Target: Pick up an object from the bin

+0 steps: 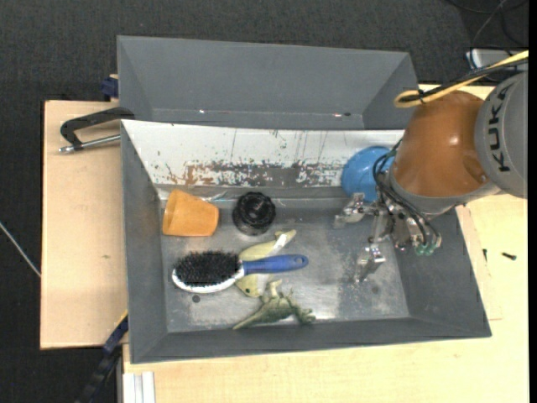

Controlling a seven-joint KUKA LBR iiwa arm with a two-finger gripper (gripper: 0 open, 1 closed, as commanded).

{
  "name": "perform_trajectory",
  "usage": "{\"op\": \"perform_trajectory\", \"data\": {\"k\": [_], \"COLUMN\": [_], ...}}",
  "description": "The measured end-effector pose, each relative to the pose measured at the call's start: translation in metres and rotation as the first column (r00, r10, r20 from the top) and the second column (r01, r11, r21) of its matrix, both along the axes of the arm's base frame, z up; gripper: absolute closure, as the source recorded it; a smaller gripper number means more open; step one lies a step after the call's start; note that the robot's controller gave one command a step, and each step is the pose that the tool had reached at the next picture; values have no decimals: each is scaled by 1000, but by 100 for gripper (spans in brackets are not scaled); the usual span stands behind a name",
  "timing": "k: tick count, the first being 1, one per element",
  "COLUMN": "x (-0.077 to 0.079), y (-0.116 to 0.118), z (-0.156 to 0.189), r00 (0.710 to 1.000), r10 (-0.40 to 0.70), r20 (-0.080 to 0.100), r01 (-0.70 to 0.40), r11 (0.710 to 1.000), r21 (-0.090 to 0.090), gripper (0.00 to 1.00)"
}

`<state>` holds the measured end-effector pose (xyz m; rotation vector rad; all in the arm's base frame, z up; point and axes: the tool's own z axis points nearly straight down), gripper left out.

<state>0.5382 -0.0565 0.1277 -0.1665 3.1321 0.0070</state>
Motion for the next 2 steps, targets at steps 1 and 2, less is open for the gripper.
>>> {"op": "perform_trajectory", "data": {"k": [1,2], "x": [7,-26], "y": [64,51], "z": [27,88], "r00": [991,998], "r10": [-131,67], "r20": [3,4], "r01": [131,-67], "r11": [991,998], "r21": [1,-5], "gripper": [0,0]}}
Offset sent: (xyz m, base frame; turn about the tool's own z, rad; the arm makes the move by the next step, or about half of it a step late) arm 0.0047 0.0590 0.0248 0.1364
